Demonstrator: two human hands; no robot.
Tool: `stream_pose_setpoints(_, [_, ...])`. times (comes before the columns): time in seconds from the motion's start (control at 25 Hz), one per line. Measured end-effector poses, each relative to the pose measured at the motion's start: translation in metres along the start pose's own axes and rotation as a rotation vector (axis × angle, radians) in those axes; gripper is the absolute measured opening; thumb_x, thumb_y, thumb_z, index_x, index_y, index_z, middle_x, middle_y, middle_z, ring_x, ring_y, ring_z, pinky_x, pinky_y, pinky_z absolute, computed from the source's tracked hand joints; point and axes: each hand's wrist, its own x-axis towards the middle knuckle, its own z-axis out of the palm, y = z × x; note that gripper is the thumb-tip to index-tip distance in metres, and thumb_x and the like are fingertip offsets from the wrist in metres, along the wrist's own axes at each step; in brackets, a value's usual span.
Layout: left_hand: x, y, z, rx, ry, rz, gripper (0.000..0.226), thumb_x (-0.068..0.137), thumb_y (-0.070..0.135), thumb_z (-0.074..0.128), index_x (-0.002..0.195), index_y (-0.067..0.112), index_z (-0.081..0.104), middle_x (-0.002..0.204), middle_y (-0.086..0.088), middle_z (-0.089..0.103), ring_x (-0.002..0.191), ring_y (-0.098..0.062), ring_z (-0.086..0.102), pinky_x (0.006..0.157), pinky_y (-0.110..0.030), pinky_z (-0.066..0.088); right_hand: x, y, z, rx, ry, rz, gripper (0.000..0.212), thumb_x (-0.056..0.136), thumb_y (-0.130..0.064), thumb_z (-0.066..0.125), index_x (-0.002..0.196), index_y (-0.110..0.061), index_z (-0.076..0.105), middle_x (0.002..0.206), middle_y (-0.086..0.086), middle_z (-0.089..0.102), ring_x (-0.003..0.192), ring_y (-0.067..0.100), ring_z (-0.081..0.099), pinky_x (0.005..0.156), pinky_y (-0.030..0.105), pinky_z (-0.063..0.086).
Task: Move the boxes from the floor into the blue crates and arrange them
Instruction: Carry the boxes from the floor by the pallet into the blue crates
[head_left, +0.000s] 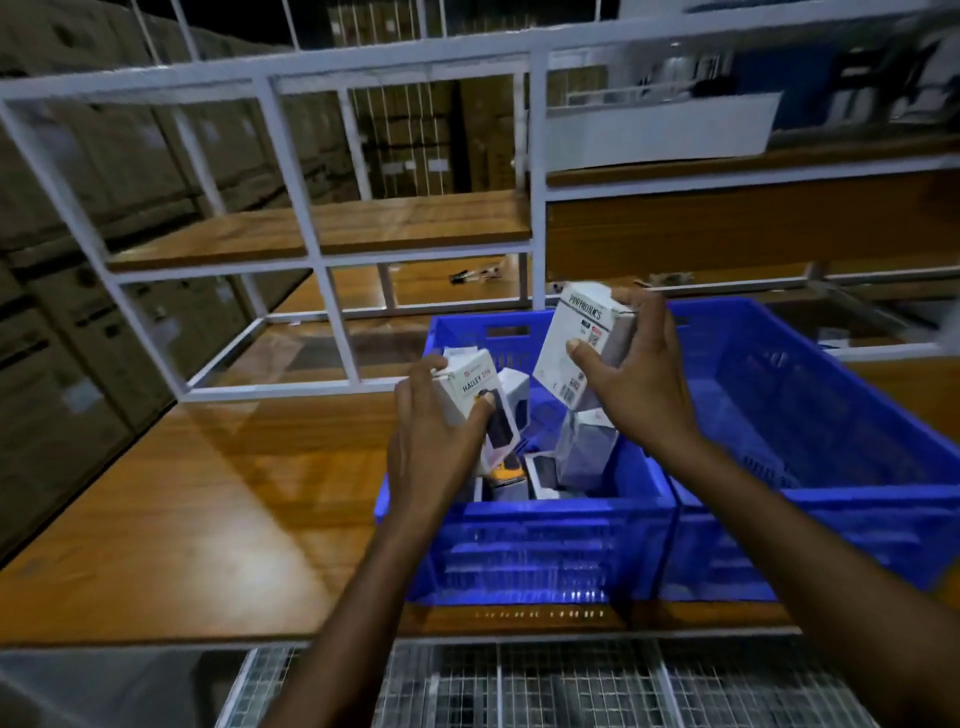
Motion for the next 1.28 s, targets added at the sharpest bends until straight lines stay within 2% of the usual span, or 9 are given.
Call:
stream_pose_setpoints(0.12, [0.001, -0.006, 0.022, 0.032, -0.006, -0.067, 0.051, 0.082, 0.043, 0.074, 0.124, 0.040, 0.045, 0.124, 0.001, 0.054, 0.110, -0.023, 0.061, 0.082, -0.036, 0.052, 0.010, 0.028, 0.008, -0.020, -0.097, 0.023, 0.054, 0.090, -0.037, 0.074, 0.132, -0.029, 0.042, 0.128, 0.002, 0.047, 0.102, 0.014, 0.056, 0.061, 0.008, 0.039])
stream_pose_setpoints(0.2, [0.005, -0.005, 0.032, 0.046, 0.010, -0.092, 0.051, 0.081, 0.044, 0.074, 0.123, 0.041, 0.045, 0.124, 0.002, 0.054, 0.110, -0.024, 0.061, 0.086, -0.042, 0.053, 0.018, 0.040, 0.017, -0.002, -0.153, 0.003, 0.055, 0.090, -0.038, 0.073, 0.134, -0.028, 0.042, 0.130, 0.002, 0.047, 0.101, 0.014, 0.054, 0.064, 0.014, 0.039])
stream_pose_setpoints(0.44, [0.008, 0.006, 0.059, 0.072, 0.093, -0.150, 0.052, 0.084, 0.040, 0.074, 0.127, 0.036, 0.046, 0.124, 0.004, 0.051, 0.114, -0.021, 0.058, 0.083, -0.034, 0.047, 0.038, 0.053, 0.038, 0.044, -0.263, -0.056, 0.056, 0.089, -0.046, 0.070, 0.133, -0.035, 0.036, 0.129, -0.002, 0.045, 0.102, 0.015, 0.058, 0.068, 0.031, 0.054])
stream_pose_setpoints(0.64, [0.002, 0.009, 0.076, 0.124, 0.140, -0.179, 0.053, 0.087, 0.040, 0.071, 0.132, 0.033, 0.044, 0.133, 0.005, 0.043, 0.113, -0.022, 0.057, 0.085, -0.039, 0.050, 0.042, 0.056, 0.050, 0.058, -0.307, -0.080, 0.055, 0.091, -0.042, 0.068, 0.132, -0.036, 0.032, 0.130, -0.001, 0.043, 0.107, 0.018, 0.061, 0.071, 0.041, 0.062])
stream_pose_setpoints(0.76, [-0.001, 0.003, 0.084, 0.216, 0.027, -0.240, 0.051, 0.094, 0.041, 0.065, 0.139, 0.024, 0.046, 0.147, 0.000, 0.036, 0.122, -0.024, 0.055, 0.089, -0.037, 0.045, 0.042, 0.064, 0.052, -0.002, -0.367, -0.048, 0.050, 0.093, -0.045, 0.063, 0.132, -0.033, 0.035, 0.136, 0.000, 0.036, 0.115, 0.024, 0.055, 0.078, 0.042, 0.058])
stream_pose_setpoints(0.88, [-0.008, -0.006, 0.086, 0.303, -0.097, -0.265, 0.046, 0.098, 0.040, 0.059, 0.140, 0.021, 0.052, 0.157, -0.004, 0.029, 0.126, -0.028, 0.055, 0.094, -0.037, 0.045, 0.041, 0.071, 0.053, -0.072, -0.435, -0.040, 0.035, 0.095, -0.045, 0.061, 0.123, -0.027, 0.049, 0.138, -0.001, 0.034, 0.122, 0.025, 0.048, 0.084, 0.040, 0.052])
stream_pose_setpoints(1.04, [-0.030, 0.000, 0.076, 0.298, 0.034, -0.215, 0.035, 0.099, 0.026, 0.060, 0.133, 0.023, 0.057, 0.148, 0.001, 0.041, 0.121, -0.023, 0.057, 0.087, -0.033, 0.044, 0.034, 0.070, 0.043, -0.024, -0.416, -0.059, 0.017, 0.093, -0.031, 0.063, 0.108, -0.027, 0.058, 0.135, -0.004, 0.040, 0.125, 0.022, 0.046, 0.090, 0.042, 0.048])
stream_pose_setpoints(1.2, [-0.056, 0.014, 0.055, 0.261, 0.227, -0.183, 0.030, 0.095, 0.021, 0.063, 0.125, 0.027, 0.060, 0.132, 0.006, 0.050, 0.111, -0.015, 0.058, 0.079, -0.027, 0.039, 0.022, 0.052, 0.037, 0.085, -0.385, -0.167, 0.013, 0.088, -0.024, 0.067, 0.100, -0.025, 0.062, 0.124, -0.004, 0.049, 0.122, 0.020, 0.049, 0.091, 0.042, 0.048])
stream_pose_setpoints(1.28, [-0.072, 0.019, 0.038, 0.276, 0.312, -0.198, 0.034, 0.093, 0.022, 0.065, 0.126, 0.030, 0.058, 0.130, 0.007, 0.051, 0.108, -0.013, 0.058, 0.079, -0.028, 0.044, 0.009, 0.034, 0.036, 0.146, -0.387, -0.226, 0.013, 0.086, -0.023, 0.067, 0.098, -0.025, 0.063, 0.118, -0.004, 0.053, 0.119, 0.019, 0.052, 0.090, 0.041, 0.049])
